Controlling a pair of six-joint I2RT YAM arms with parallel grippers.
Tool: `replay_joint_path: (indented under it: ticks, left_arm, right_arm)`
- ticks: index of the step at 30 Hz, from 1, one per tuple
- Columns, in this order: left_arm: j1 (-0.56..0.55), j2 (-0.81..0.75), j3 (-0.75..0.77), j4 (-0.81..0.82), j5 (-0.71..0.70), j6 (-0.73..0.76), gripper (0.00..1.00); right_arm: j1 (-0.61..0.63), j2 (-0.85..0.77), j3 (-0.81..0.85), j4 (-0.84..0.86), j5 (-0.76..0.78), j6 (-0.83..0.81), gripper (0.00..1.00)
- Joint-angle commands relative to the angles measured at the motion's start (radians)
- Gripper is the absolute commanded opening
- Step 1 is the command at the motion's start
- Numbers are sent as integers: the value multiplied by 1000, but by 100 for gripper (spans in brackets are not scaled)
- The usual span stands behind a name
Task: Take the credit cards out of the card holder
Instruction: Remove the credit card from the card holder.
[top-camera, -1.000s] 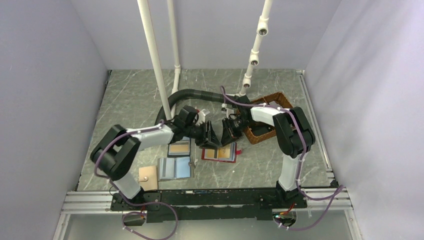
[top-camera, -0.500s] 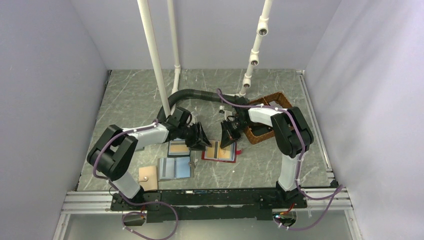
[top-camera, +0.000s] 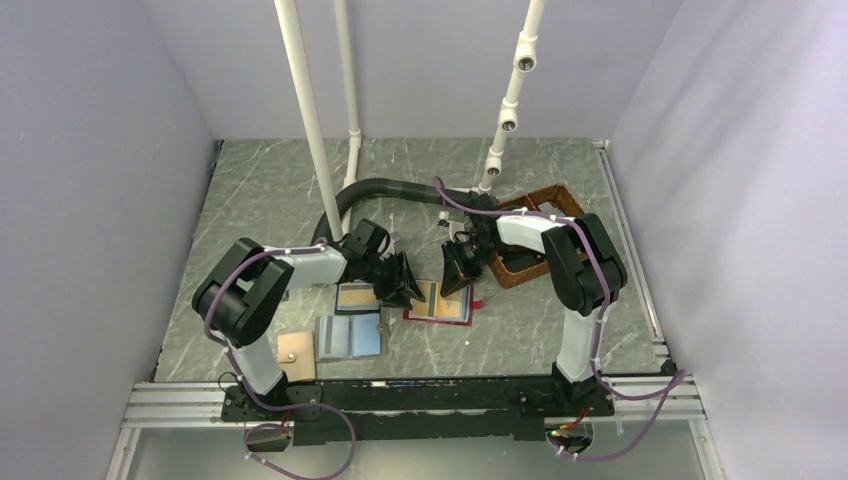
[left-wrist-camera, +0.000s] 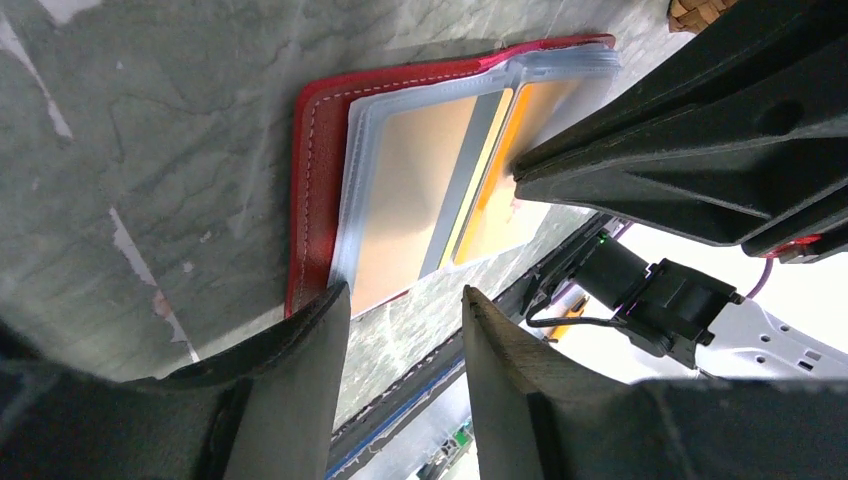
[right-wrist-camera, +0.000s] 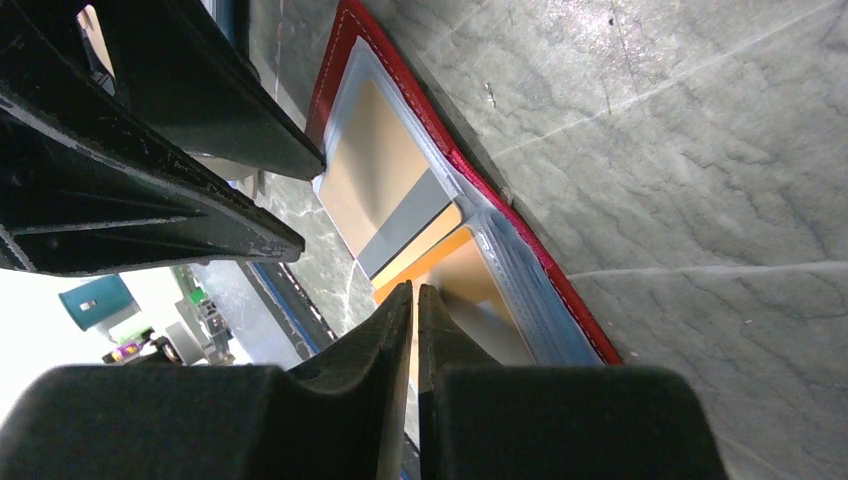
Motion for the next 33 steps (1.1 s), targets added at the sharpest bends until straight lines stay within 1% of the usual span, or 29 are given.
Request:
replay_joint_path:
  ticks: [1,5,8,10,16,20,22,26,33]
  left_arm:
    - [-8,-25,23,33,20,4,50]
    - [-9,-7,39,2,16,9,50]
    - [-22,26,71,-89,-21,31,50]
    - [-32,45,87,-116,-27,38,51]
    - [-58,88,103,-79,13,27,51]
    - [-59,77,105,-79,14,30,50]
    - [-60,59,84,-24,35,20,50]
    - [-52,25,26,192,99,-45,48]
    - [-36,-16,-30,346,95,-112,48]
  right_arm:
    - [-9,10,4,-9,67,-36,9]
    - [-8,14,5,-10,61,-34,9]
    - [-8,14,5,-11,55,-33,9]
    - [-8,12,3,-9,56,-31,9]
    - [-6,13,4,-11,53,-31,9]
    - [-3,16,3,-12,53,-33,9]
    - [-1,18,4,-14,51,-33,9]
    - [1,17,5,-16,47,-34,9]
    - [1,7,4,-16,40,-35,9]
